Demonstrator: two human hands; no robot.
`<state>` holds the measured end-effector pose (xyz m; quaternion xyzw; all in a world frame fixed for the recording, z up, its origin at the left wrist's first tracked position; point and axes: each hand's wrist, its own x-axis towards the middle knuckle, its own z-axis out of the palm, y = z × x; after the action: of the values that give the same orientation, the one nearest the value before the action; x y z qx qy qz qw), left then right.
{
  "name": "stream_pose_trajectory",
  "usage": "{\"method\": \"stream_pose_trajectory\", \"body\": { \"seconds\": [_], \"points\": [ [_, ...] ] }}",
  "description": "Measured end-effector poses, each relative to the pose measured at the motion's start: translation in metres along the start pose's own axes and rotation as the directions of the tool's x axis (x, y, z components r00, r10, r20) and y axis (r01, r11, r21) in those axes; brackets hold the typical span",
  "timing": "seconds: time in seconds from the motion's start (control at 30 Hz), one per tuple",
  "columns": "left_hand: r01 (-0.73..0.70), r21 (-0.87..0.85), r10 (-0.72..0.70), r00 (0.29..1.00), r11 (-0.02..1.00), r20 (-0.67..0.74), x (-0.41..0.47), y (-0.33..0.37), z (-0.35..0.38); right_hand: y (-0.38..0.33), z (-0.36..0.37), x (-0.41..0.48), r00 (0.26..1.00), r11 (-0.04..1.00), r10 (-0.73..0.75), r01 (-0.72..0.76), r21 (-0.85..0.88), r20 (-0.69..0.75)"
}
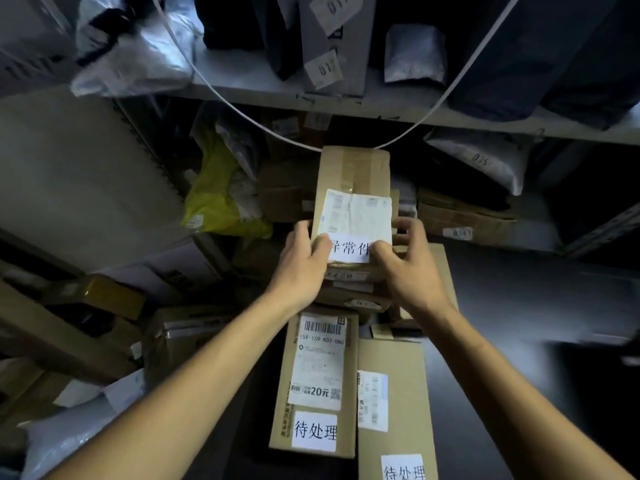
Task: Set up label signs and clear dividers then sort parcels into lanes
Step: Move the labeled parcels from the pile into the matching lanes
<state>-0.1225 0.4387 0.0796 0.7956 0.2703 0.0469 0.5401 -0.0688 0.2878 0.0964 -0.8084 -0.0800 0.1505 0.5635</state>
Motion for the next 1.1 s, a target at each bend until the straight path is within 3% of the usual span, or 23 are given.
{"method": "stream_pose_trajectory", "body": {
  "seconds": [0.23, 0.37, 0.63, 0.87, 1.1],
  "points": [
    [-0.034, 0.029, 0.033, 0.999, 0.999, 0.041, 0.003, 0.001, -0.004, -0.007, 0.001, 0.000, 0.999, 0.997, -0.016, 0.012, -0.079, -0.051],
    [0.000, 0.032, -0.005, 0.989, 0.999, 0.151, 0.004, 0.011, -0.020, -0.015, -0.004, -0.003, 0.996, 0.992, 0.037, -0.047, -0.120, -0.082],
    [0.011, 0.049, -0.018, 0.990, 0.999, 0.142, -0.022, 0.023, -0.041, -0.030, -0.014, -0.035, 0.988, 0.989, 0.150, -0.150, 0.005, 0.024],
    [-0.007, 0.048, -0.002, 0.981, 0.999, 0.196, -0.064, 0.043, -0.037, -0.034, -0.042, -0.077, 0.998, 0.998, 0.068, -0.068, -0.007, 0.001],
    [-0.012, 0.092, -0.014, 0.962, 0.996, 0.274, -0.111, 0.075, 0.007, -0.028, -0.102, -0.129, 0.998, 0.976, -0.045, 0.034, -0.214, -0.049]
  ]
}}
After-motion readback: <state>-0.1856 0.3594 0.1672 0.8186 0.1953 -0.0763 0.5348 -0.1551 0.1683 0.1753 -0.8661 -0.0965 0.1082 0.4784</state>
